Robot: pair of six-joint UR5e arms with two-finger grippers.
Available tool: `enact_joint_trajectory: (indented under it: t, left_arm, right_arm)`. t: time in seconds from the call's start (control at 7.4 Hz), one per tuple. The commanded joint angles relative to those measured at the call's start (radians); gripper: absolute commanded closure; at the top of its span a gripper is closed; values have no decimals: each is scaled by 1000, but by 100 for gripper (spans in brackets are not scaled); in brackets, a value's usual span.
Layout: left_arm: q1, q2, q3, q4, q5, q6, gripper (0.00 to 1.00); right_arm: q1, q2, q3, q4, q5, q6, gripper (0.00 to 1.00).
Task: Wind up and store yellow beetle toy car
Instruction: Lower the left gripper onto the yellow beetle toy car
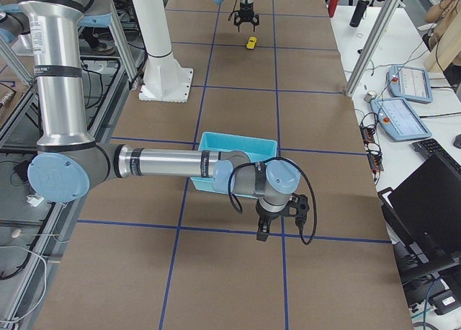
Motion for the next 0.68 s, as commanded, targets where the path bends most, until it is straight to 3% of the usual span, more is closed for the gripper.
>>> enact_joint_trajectory:
  t: [0.0, 0.54]
  left_arm:
    - [-6, -55, 63, -2, 0, 20, 0]
    - [-23, -134, 181, -8, -1, 64, 0]
  right_arm:
    - [0, 0, 0, 0, 1, -1, 0]
    - [0, 3, 3, 0, 10, 2, 0]
